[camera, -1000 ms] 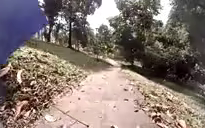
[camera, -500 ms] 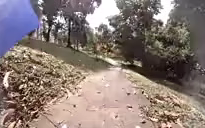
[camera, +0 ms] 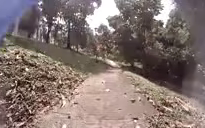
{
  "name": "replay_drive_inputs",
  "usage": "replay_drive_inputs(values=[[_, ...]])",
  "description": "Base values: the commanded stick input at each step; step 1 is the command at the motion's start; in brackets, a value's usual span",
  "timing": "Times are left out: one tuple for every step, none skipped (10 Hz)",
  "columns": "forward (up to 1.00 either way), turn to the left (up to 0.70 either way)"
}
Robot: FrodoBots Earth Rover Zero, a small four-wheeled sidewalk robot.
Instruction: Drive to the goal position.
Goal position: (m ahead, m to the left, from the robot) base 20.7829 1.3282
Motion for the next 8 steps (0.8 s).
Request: replay_drive_inputs(values=[[0.50,0.00],[0.50,0.00],[0.50,0.00],[0.50,0.00],[0.50,0.00],[0.50,0.00],[0.50,0.00],[0.50,0.00]])
